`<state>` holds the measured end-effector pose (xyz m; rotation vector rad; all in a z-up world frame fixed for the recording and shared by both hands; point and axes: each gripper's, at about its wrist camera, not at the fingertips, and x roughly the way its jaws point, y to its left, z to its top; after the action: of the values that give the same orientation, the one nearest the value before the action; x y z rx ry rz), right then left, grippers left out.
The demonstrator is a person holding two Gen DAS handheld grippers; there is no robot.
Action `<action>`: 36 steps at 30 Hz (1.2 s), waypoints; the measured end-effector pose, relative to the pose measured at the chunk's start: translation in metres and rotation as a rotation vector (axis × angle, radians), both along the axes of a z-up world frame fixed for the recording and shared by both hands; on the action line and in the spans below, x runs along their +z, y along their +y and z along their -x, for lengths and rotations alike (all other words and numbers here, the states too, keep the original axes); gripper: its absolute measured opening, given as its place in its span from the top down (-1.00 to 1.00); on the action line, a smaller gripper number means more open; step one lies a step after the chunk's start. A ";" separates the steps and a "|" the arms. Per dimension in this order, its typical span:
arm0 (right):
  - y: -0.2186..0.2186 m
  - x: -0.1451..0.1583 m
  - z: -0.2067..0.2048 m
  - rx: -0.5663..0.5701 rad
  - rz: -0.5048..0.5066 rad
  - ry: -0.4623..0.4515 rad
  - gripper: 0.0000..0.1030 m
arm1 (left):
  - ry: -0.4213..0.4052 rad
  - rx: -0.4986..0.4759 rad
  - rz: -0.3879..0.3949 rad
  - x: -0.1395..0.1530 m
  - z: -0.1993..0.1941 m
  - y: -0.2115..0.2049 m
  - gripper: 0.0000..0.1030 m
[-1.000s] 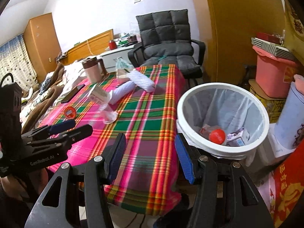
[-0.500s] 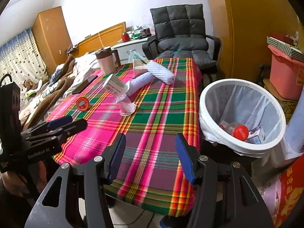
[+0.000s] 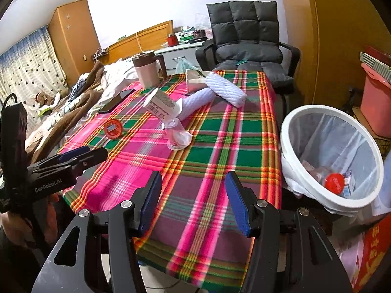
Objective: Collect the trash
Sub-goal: 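Move both tools back over the table toward the plastic cup, then grasp the clear plastic cup with the right tool while the left tool grasps the white cup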
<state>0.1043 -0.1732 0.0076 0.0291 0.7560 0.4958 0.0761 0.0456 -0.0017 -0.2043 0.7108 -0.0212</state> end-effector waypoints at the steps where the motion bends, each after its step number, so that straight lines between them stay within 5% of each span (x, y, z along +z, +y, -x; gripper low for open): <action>1: 0.002 0.000 -0.002 0.004 0.000 0.000 -0.08 | 0.001 0.004 0.000 -0.001 -0.003 0.003 -0.34; 18: 0.050 -0.009 -0.049 0.060 0.035 0.005 0.00 | -0.004 0.036 0.037 -0.001 -0.041 0.045 -0.34; 26: 0.061 -0.021 -0.071 0.077 0.046 0.040 0.19 | 0.000 0.032 0.060 -0.005 -0.054 0.051 -0.34; 28: 0.062 -0.023 -0.075 0.078 0.051 0.044 0.40 | 0.003 0.025 0.072 -0.005 -0.060 0.050 -0.34; 36: 0.038 -0.018 -0.069 0.048 0.010 0.028 0.43 | 0.009 -0.019 0.151 -0.004 -0.090 0.032 -0.34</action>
<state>0.1734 -0.1349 -0.0101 0.0083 0.7877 0.5383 0.1665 0.0780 -0.0061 -0.3420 0.7201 -0.0919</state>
